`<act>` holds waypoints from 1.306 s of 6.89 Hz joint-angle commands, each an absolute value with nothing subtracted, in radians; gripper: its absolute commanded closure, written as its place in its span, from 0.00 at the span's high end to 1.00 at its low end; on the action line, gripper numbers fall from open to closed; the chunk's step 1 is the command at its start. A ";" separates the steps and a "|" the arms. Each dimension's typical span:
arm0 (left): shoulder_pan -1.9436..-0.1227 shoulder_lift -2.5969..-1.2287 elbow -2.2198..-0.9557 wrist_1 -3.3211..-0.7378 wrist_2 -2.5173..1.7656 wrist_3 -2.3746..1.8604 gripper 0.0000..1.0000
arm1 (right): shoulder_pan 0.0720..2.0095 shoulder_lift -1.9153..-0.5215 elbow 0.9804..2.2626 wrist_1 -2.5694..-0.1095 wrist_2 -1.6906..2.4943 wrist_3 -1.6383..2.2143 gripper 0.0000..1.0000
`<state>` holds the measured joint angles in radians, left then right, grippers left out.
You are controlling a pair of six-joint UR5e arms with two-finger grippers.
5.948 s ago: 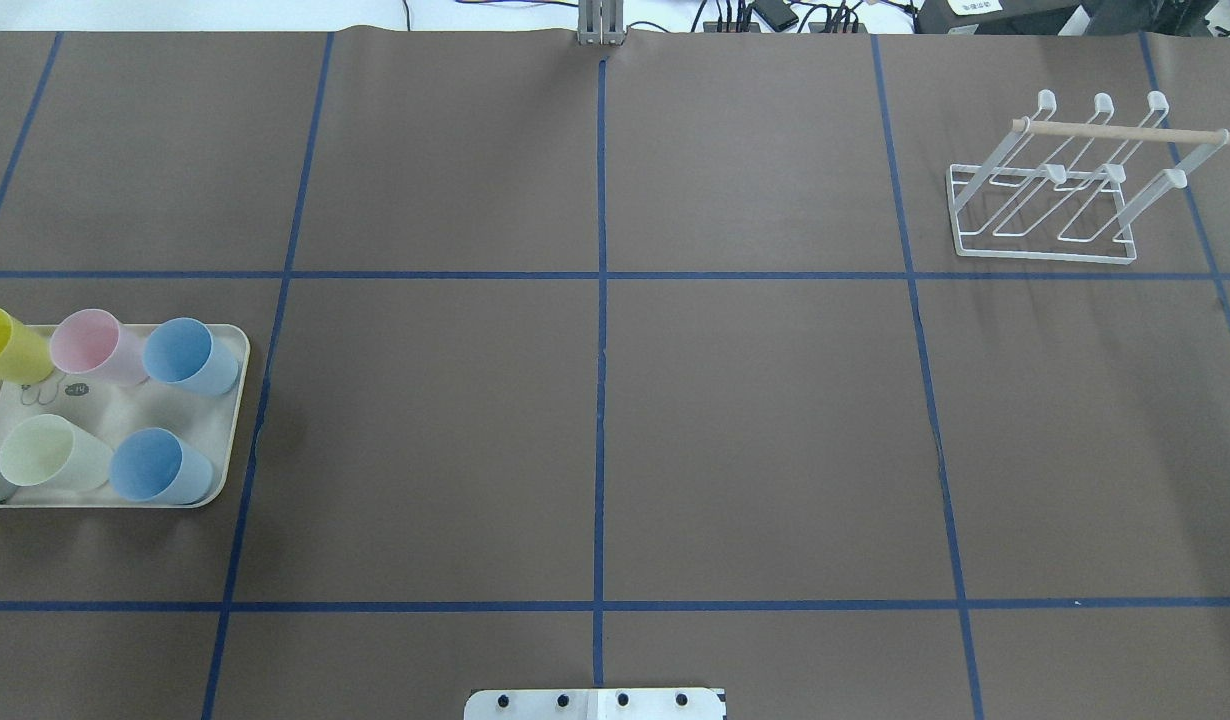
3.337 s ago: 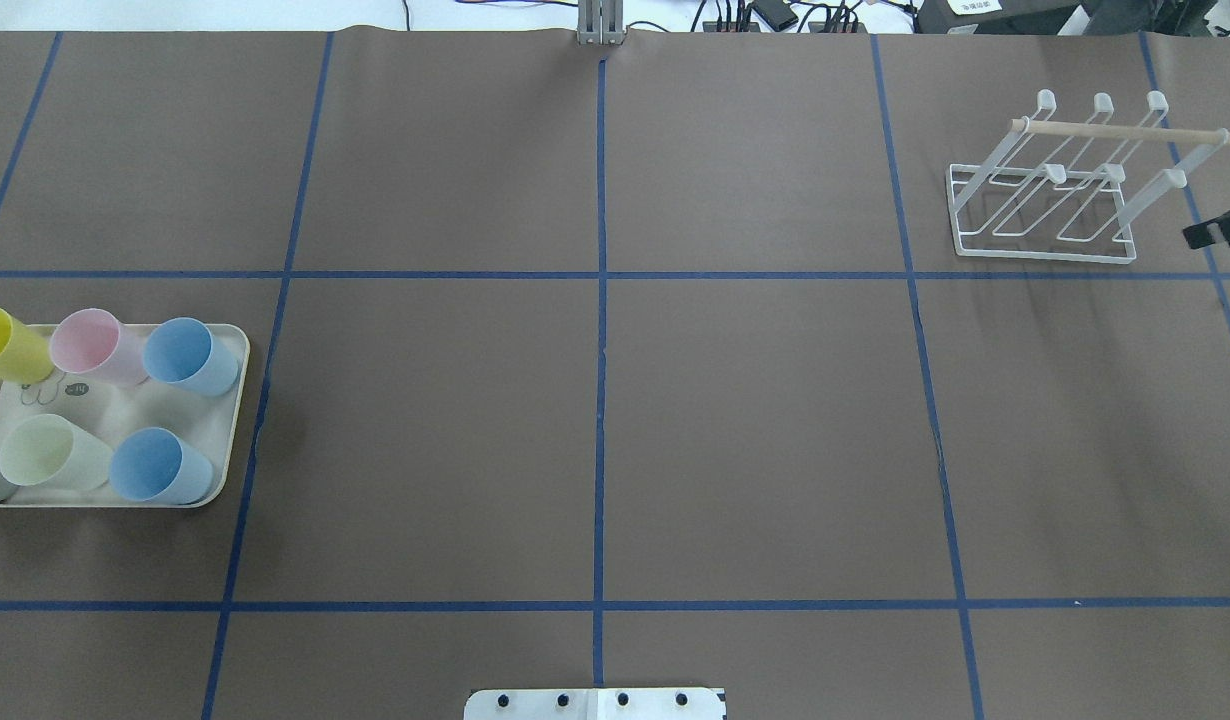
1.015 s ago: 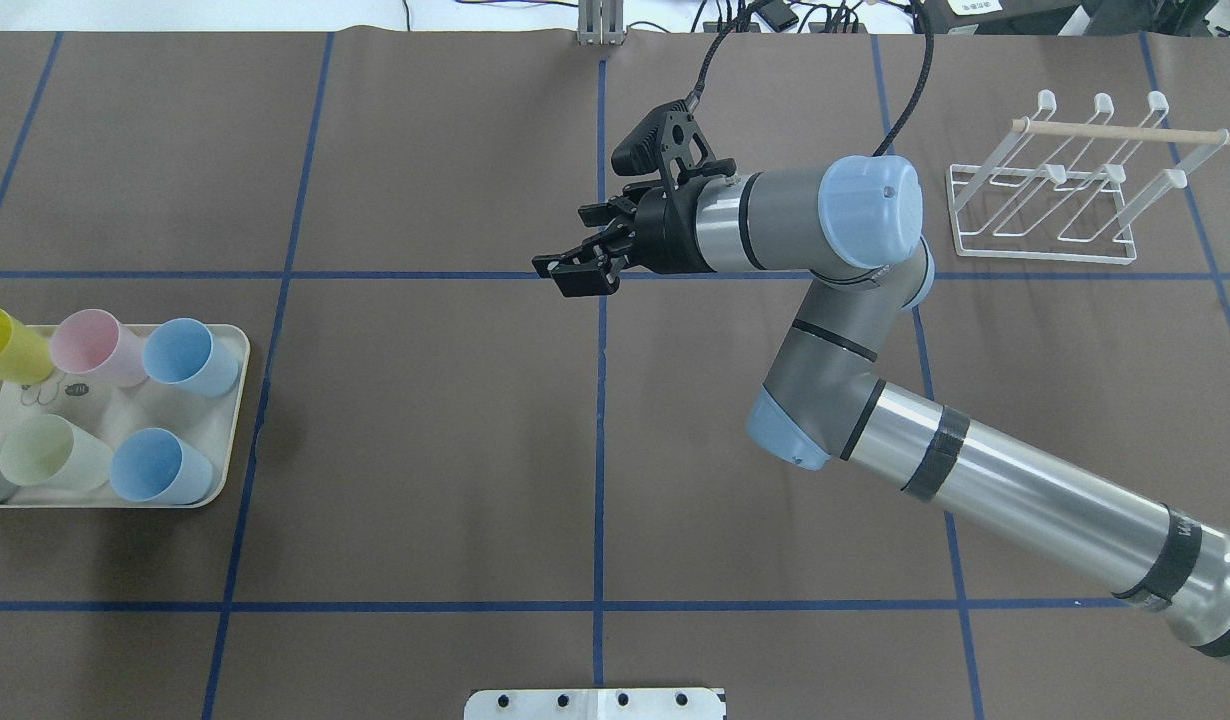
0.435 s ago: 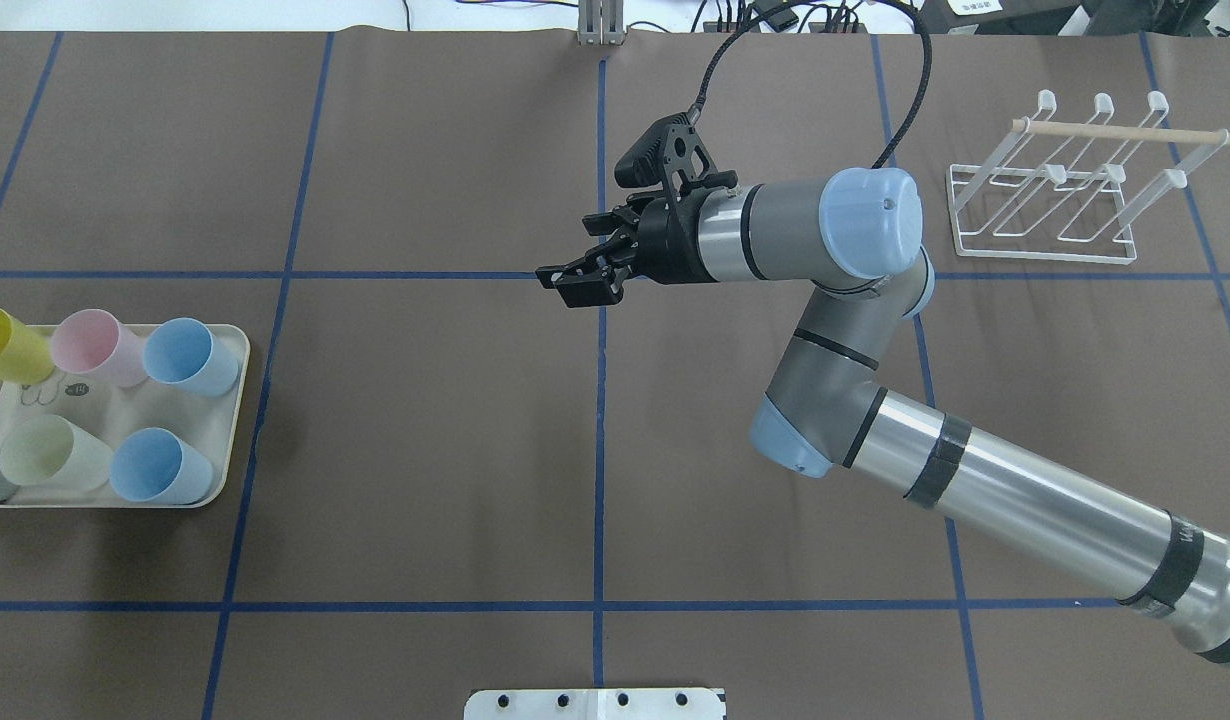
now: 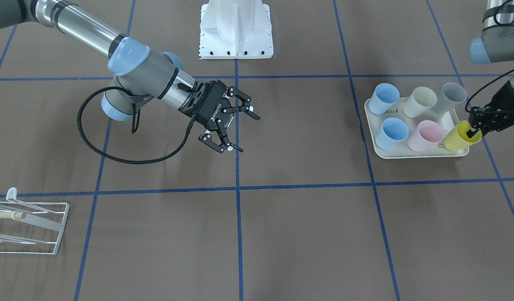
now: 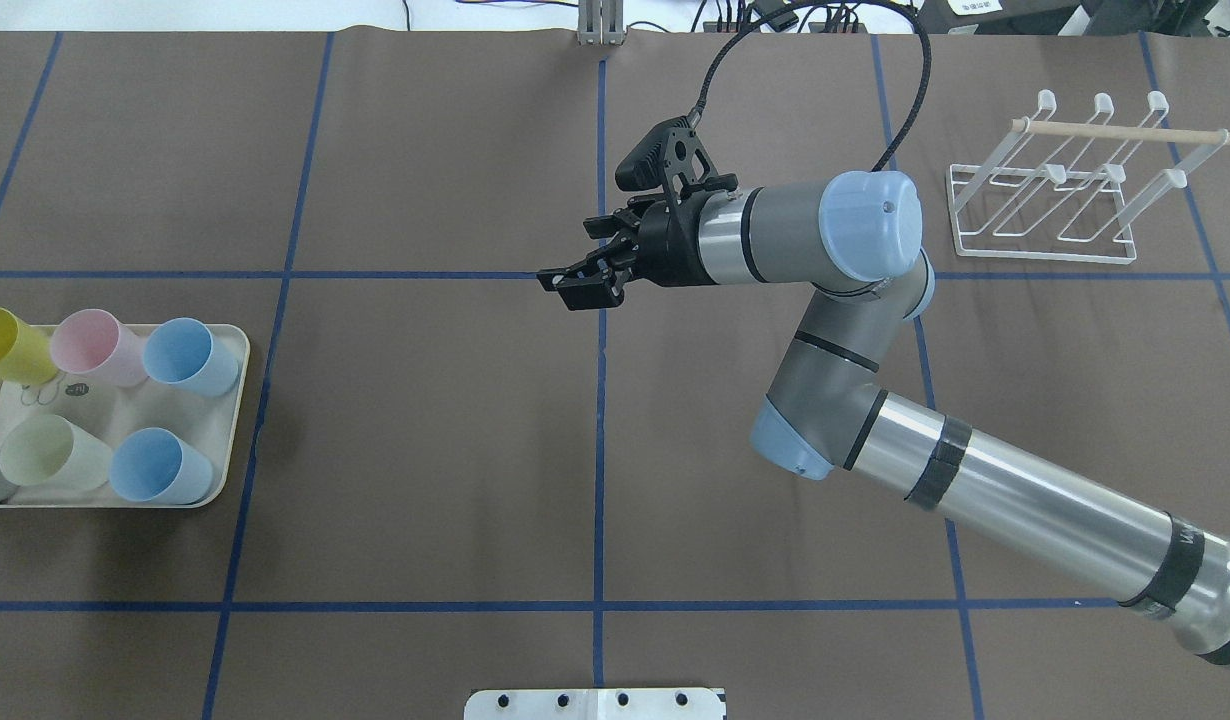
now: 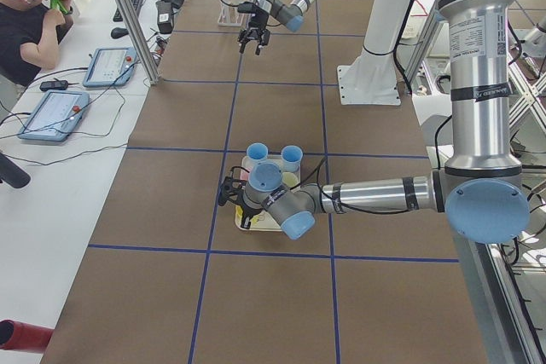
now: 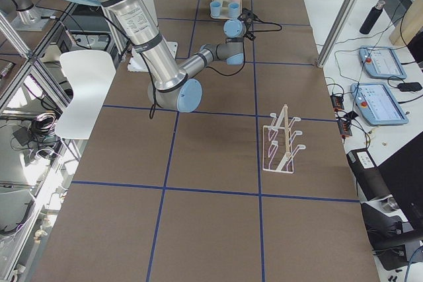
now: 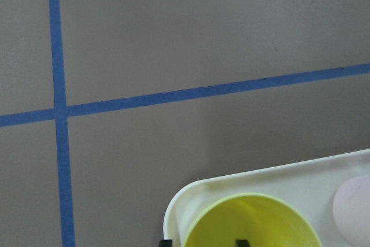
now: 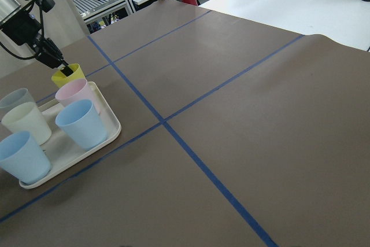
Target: Transfer IKEA cup to right arm and place on rack
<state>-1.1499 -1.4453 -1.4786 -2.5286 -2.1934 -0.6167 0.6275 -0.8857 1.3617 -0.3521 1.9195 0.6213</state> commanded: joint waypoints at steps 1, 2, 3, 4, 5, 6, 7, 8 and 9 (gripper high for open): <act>-1.152 -1.442 -1.486 -2.528 -2.192 -0.615 0.00 | 0.624 -0.885 1.362 -0.351 1.917 0.620 0.98; -1.161 -1.439 -1.494 -2.526 -2.191 -0.574 0.00 | 0.618 -0.881 1.364 -0.351 1.917 0.621 0.98; -1.216 -1.437 -1.494 -2.525 -2.194 -0.505 0.00 | 0.615 -0.881 1.368 -0.351 1.917 0.621 0.98; -1.294 -1.442 -1.496 -2.523 -2.207 -0.453 0.00 | 0.601 -0.870 1.377 -0.351 1.917 0.632 0.99; -1.366 -1.450 -1.509 -2.517 -2.268 -0.442 0.00 | 0.594 -0.861 1.378 -0.351 1.919 0.653 0.99; -1.441 -1.482 -1.509 -2.487 -2.405 -0.449 0.00 | 0.594 -0.870 1.368 -0.353 1.921 0.640 0.99; -1.484 -1.512 -1.512 -2.443 -2.522 -0.475 0.00 | 0.591 -0.871 1.368 -0.348 1.922 0.590 0.99; -1.485 -1.531 -1.537 -2.456 -2.589 -0.611 0.00 | 0.572 -0.879 1.361 -0.281 1.918 0.524 0.98; -1.480 -1.540 -1.631 -2.457 -2.591 -0.794 0.00 | 0.563 -0.893 1.352 -0.203 1.899 0.490 0.98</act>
